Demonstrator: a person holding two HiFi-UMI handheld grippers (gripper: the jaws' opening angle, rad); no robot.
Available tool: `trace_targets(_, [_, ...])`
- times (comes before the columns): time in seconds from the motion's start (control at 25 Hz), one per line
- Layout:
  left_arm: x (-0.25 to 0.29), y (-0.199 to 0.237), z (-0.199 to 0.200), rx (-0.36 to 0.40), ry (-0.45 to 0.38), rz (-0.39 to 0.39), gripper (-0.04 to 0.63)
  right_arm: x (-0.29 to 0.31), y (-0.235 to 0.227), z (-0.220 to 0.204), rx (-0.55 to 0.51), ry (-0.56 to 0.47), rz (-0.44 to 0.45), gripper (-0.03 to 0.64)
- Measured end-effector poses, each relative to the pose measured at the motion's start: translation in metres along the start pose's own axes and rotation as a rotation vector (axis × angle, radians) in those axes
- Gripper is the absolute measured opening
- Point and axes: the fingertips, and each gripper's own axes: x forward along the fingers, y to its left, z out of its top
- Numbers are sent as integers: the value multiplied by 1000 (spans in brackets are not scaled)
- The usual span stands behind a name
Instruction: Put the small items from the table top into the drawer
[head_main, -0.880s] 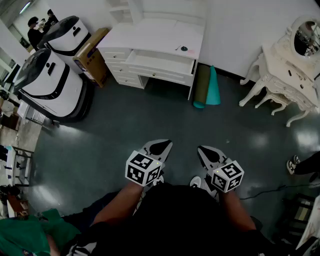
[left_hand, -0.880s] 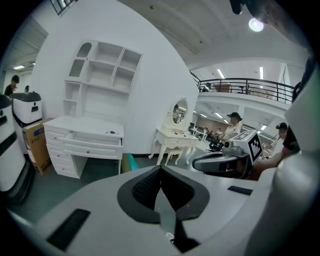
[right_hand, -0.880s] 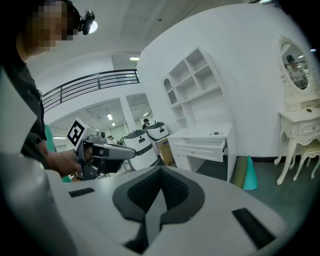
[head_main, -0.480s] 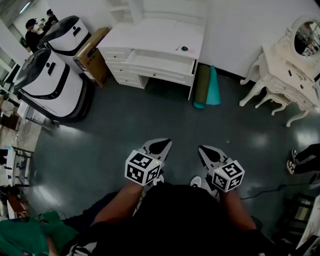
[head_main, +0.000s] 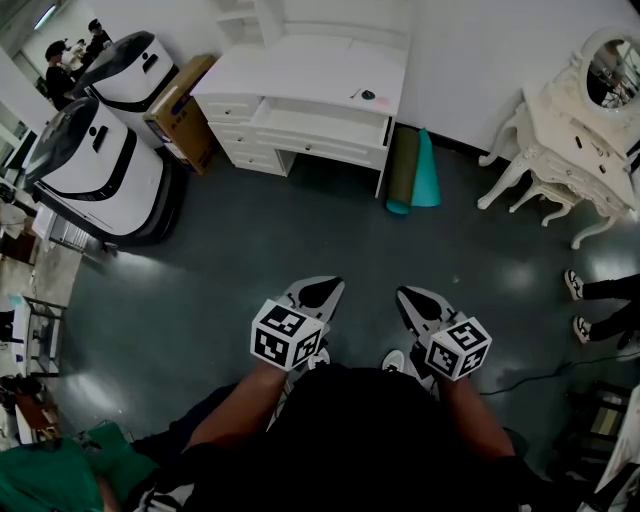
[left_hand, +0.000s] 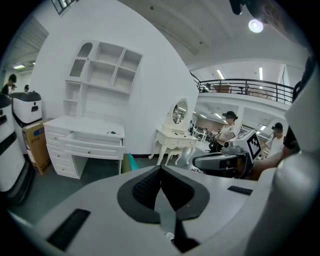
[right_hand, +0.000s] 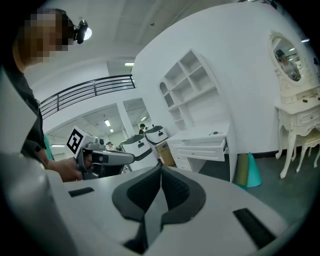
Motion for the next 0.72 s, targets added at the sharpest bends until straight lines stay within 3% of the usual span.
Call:
trace_targets(0.24, [0, 4, 0, 8, 5, -13, 11, 8, 16, -1, -76, 15, 33, 28])
trace_targets(0.72, [-21, 42, -7, 17, 10, -53, 11, 50, 40, -17, -85, 72, -44, 28])
